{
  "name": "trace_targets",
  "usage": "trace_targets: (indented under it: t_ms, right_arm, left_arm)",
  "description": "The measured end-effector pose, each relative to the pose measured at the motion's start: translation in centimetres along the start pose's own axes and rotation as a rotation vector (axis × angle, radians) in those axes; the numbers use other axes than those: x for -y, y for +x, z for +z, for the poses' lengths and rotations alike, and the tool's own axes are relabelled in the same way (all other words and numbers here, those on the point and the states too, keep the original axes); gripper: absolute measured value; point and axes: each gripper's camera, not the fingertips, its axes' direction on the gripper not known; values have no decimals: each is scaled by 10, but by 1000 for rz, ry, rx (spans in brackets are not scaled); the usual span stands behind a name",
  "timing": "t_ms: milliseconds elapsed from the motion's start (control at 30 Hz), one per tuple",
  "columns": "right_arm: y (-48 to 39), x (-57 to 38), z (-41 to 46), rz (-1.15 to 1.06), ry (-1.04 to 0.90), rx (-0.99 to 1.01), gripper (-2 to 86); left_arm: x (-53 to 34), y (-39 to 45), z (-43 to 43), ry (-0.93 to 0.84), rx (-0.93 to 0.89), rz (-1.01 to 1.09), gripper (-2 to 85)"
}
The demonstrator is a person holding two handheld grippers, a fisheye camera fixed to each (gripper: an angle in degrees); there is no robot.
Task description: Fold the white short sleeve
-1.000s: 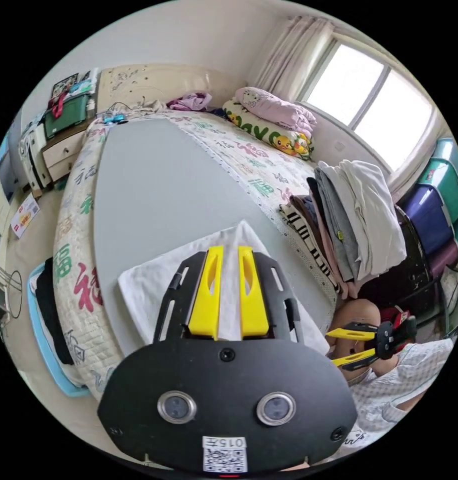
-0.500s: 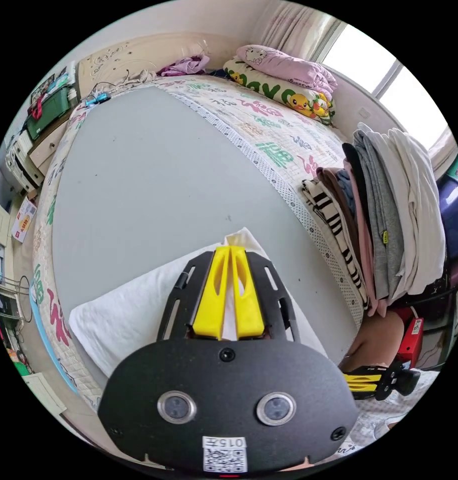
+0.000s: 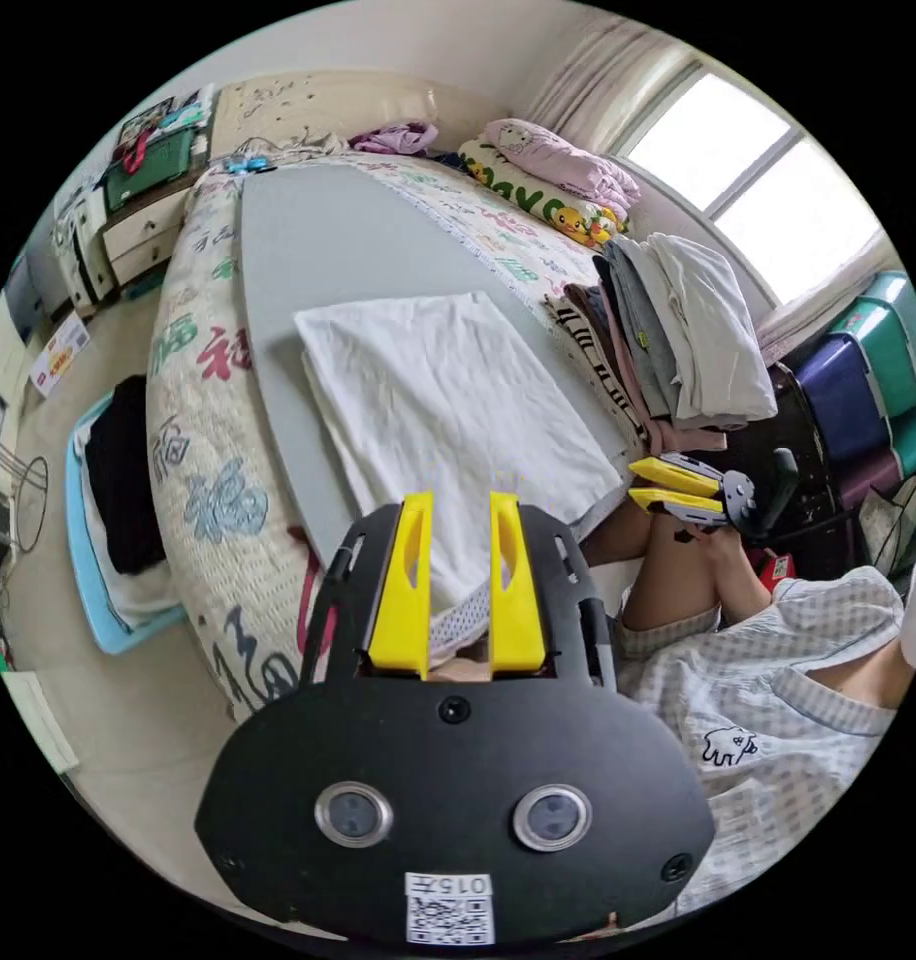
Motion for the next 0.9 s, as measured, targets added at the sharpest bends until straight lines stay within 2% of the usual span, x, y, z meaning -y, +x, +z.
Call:
trace_targets:
  t_ms: [133, 233, 300, 533, 900]
  right_arm:
    - [-5, 9, 13, -33, -71, -59, 86]
    - [-6, 13, 18, -26, -93, -107, 62]
    - [-6, 16, 16, -23, -86, -115, 20]
    - [-3, 28, 7, -37, -91, -115, -6]
    - [-6, 55, 5, -155, -209, -207, 1]
  left_arm:
    - [-19, -5, 11, 0, -25, -48, 85]
    - [-23, -8, 29, -34, 24, -83, 76]
    - [-33, -11, 26, 30, 21, -104, 42]
    - [-70, -24, 3, 163, -23, -159, 0]
    - [-75, -25, 15, 55, 84, -115, 10]
